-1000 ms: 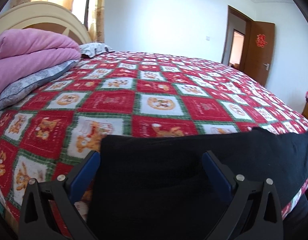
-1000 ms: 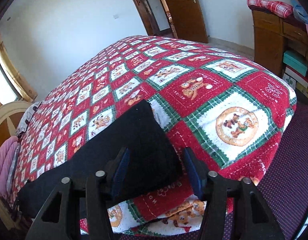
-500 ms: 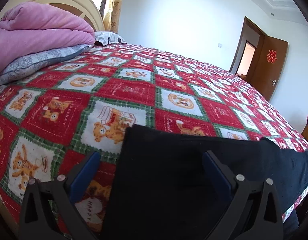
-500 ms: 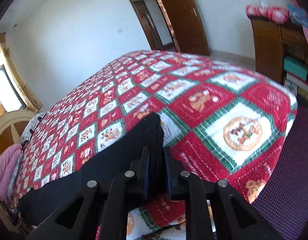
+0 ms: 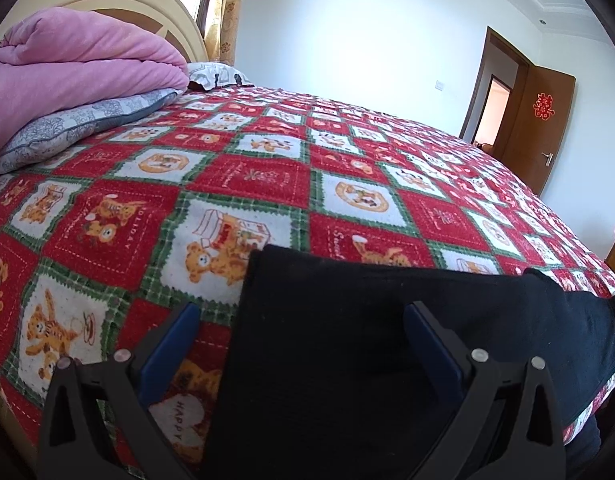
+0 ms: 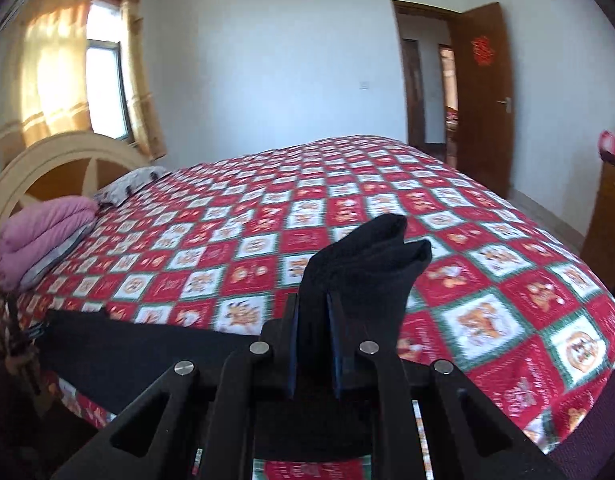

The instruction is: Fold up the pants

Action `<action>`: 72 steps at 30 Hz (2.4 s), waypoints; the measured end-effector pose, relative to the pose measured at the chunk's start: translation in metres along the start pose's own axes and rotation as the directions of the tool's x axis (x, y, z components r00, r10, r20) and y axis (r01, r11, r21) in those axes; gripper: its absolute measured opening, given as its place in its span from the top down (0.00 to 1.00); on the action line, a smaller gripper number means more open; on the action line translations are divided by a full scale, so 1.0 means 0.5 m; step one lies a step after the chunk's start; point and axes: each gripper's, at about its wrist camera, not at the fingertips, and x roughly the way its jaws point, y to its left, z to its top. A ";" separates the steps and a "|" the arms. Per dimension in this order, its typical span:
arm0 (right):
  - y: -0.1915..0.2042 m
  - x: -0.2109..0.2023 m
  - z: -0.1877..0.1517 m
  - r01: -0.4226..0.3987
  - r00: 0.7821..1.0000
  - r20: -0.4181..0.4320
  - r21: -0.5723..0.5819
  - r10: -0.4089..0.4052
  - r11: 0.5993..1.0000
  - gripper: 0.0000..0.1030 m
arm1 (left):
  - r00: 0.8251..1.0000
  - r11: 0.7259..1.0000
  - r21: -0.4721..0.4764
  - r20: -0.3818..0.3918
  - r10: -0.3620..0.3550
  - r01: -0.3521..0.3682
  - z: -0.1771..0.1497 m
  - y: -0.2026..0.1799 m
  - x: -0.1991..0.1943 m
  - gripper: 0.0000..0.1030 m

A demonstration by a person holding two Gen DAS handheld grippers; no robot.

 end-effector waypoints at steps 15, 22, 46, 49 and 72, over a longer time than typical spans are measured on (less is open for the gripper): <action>0.211 0.107 -0.045 -0.180 0.978 -0.123 -0.107 0.167 0.978 0.88 | 1.000 1.000 0.002 0.000 0.001 -0.001 0.000 -0.001 0.002 0.00; 0.298 0.147 -0.075 -0.231 0.963 -0.177 -0.167 0.201 0.959 0.88 | 1.000 1.000 0.002 0.000 0.002 -0.002 0.000 -0.001 0.002 0.00; 0.492 0.248 -0.221 -0.344 0.908 -0.372 -0.395 0.194 0.852 0.88 | 1.000 1.000 0.006 0.002 0.008 -0.008 0.000 -0.002 0.004 0.00; 0.498 0.250 -0.230 -0.342 0.908 -0.377 -0.416 0.183 0.843 0.88 | 1.000 1.000 0.006 0.004 0.009 -0.009 0.000 -0.001 0.005 0.00; 0.471 0.237 -0.197 -0.338 0.917 -0.335 -0.360 0.217 0.870 0.47 | 1.000 0.999 -0.035 0.004 -0.016 0.017 0.014 0.009 -0.003 0.00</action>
